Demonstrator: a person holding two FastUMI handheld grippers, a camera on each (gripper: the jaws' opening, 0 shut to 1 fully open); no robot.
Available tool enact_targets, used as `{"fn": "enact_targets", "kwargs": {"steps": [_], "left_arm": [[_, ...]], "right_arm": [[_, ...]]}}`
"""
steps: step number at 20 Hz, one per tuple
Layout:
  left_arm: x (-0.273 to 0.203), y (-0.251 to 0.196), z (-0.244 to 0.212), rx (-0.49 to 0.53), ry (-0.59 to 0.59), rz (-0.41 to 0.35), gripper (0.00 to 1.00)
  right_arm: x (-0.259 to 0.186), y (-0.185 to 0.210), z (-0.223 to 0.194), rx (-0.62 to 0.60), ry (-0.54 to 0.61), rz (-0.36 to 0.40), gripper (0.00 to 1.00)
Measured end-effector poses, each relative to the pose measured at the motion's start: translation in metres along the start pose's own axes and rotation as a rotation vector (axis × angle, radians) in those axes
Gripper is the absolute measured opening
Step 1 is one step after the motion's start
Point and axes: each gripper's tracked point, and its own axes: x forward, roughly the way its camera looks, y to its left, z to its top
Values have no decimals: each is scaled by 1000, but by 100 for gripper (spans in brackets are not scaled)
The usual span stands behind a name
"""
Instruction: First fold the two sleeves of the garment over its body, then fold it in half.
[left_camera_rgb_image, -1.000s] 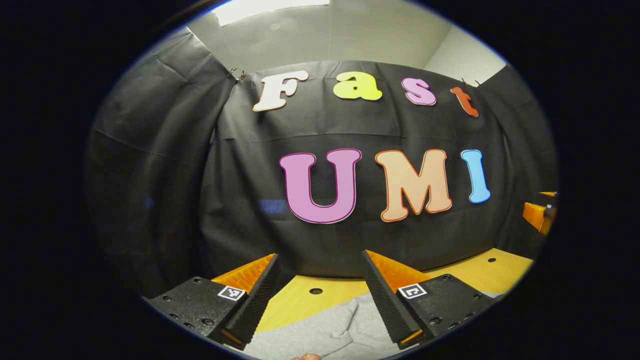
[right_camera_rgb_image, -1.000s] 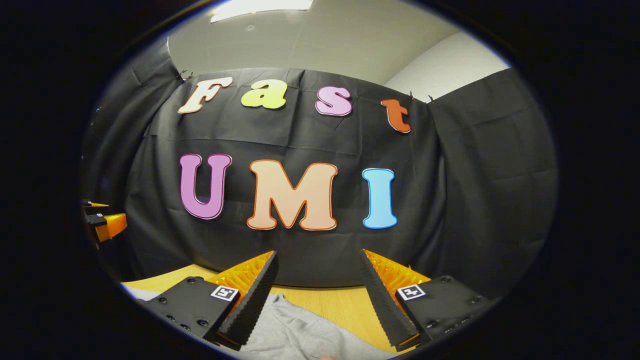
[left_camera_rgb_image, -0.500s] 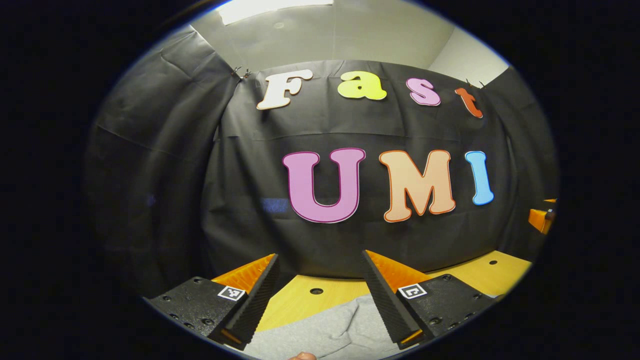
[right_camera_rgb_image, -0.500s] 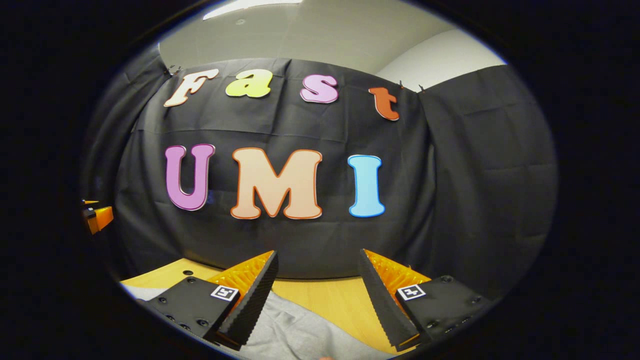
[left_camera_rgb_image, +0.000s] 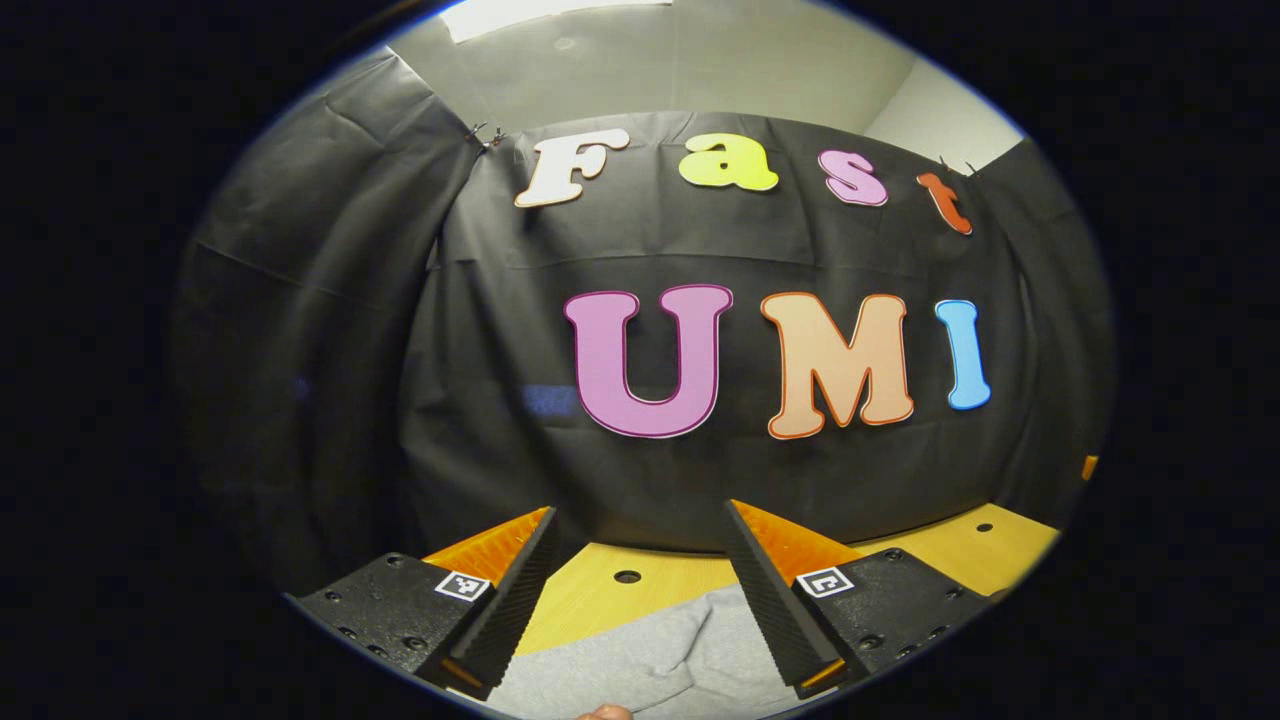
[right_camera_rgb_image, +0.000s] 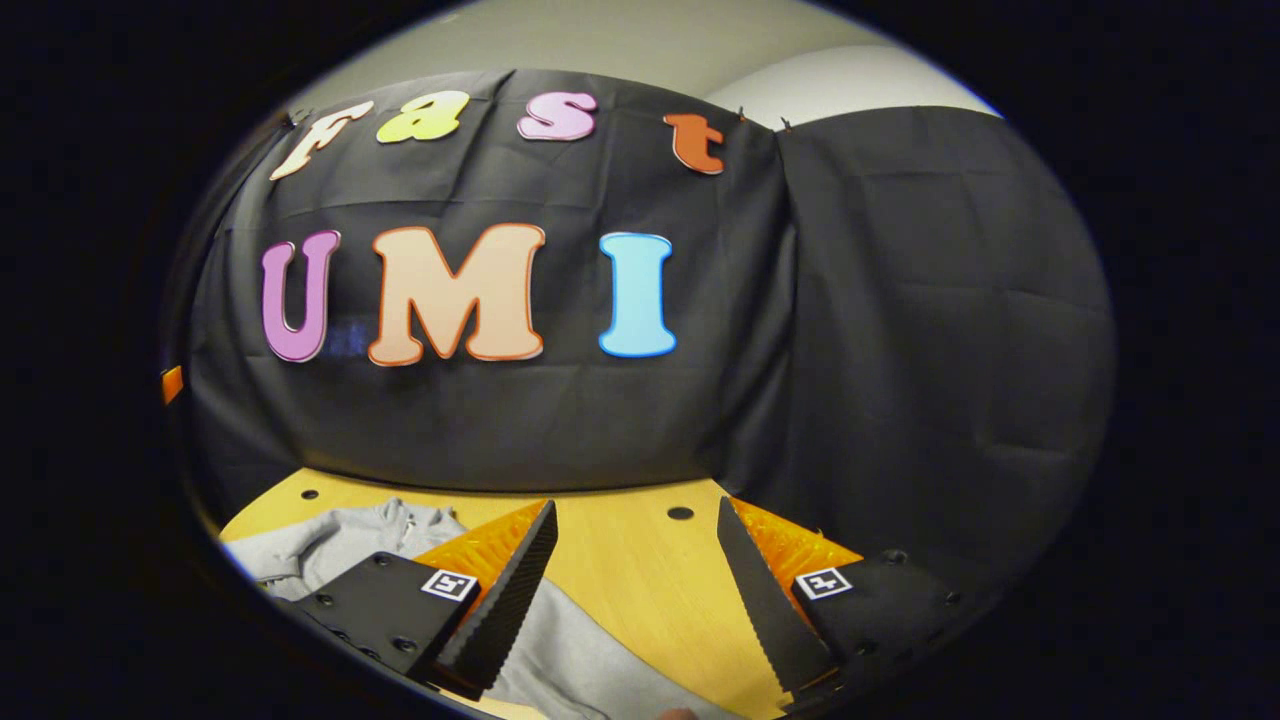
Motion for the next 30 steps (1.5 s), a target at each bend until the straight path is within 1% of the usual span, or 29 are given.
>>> {"fn": "enact_targets", "kwargs": {"steps": [1, 2, 5, 6, 9, 11, 12, 13, 15, 16, 23, 24, 25, 26, 27, 29, 30], "left_arm": [[0, -1, -2, 0, 7, -2, 97], [0, -3, -3, 1, 11, -4, 95], [-1, -6, -4, 15, 6, -8, 95], [-1, -7, -5, 22, 7, -10, 97], [-1, -11, -10, 29, 22, -17, 97], [-1, -13, -14, 25, 30, -19, 97], [-2, -14, -16, 23, 33, -19, 95], [-1, -15, -18, 21, 38, -22, 97], [0, -19, -22, 22, 47, -28, 97], [0, -21, -24, 24, 51, -32, 95], [3, -35, -28, 28, 60, -57, 95], [3, -37, -30, 27, 64, -60, 92], [4, -38, -31, 26, 68, -62, 95], [4, -39, -33, 26, 70, -64, 92], [4, -39, -34, 27, 74, -64, 95], [4, -38, -35, 34, 79, -65, 95], [4, -39, -35, 39, 80, -66, 95]], "right_arm": [[-1, -9, -15, -9, 28, -5, 99], [-2, -14, -30, -19, 60, -4, 99], [-14, -28, -84, -66, 180, 17, 99], [-20, -31, -101, -79, 220, 27, 99], [-38, -39, -149, -84, 351, 53, 99], [-54, -47, -177, -95, 430, 59, 100], [-61, -51, -188, -102, 463, 59, 100], [-63, -52, -199, -108, 495, 61, 100], [-79, -58, -218, -112, 549, 62, 100], [-85, -60, -226, -115, 576, 60, 100], [-118, -70, -279, -103, 767, 72, 100], [-123, -73, -285, -108, 793, 72, 100], [-128, -77, -293, -112, 819, 67, 100], [-132, -81, -299, -111, 843, 58, 100], [-136, -81, -303, -94, 868, 60, 100], [-136, -81, -306, -39, 886, 39, 100], [-137, -79, -307, -22, 903, 43, 100]]}}
